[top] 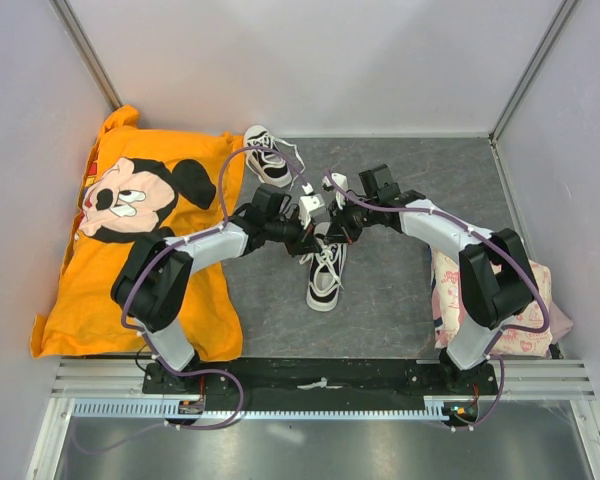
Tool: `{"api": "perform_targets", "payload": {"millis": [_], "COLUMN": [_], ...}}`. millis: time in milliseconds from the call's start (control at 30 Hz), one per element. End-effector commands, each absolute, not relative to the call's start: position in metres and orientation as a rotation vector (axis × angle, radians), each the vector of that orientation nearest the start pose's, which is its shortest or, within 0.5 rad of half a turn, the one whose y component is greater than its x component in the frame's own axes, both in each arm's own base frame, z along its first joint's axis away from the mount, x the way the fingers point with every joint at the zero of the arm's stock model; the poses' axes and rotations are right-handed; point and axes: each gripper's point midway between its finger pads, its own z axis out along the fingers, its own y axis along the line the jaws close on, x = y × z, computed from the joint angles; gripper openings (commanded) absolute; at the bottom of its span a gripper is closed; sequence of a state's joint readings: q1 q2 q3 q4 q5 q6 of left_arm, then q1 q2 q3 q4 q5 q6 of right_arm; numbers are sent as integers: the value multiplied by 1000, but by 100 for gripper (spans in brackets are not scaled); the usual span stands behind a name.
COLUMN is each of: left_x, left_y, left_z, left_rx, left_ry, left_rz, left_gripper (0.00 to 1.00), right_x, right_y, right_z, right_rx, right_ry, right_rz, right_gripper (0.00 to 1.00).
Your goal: Tie the shoes
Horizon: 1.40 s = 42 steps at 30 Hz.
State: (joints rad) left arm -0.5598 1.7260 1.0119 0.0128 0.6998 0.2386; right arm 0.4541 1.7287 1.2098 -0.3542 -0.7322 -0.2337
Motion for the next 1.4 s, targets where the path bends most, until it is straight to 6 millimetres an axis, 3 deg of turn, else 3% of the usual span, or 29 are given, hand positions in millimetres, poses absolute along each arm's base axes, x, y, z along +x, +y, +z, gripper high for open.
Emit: {"api": "perform_targets", "payload": {"millis": [0, 533, 933, 1367], "left_x": [305, 306, 310, 316], "left_y": [-330, -331, -341, -338], "left_z": [107, 86, 122, 124], "left_rx": [1154, 1027, 919, 803], "left_ry": [1901, 2049, 1879, 1906], "left_rz": [-1018, -1040, -1221, -1326], "left_gripper": [2, 2, 2, 2], "right_x": [316, 317, 310, 306], "right_y": [282, 280, 284, 284], "right_z": [135, 136, 130, 125], "right_rx": [-1091, -1054, -1060, -1070], "right_ry": [2040, 2061, 2077, 2099], "right_rz": [1033, 1029, 1087, 1099], "right_gripper": [0, 0, 0, 0]}}
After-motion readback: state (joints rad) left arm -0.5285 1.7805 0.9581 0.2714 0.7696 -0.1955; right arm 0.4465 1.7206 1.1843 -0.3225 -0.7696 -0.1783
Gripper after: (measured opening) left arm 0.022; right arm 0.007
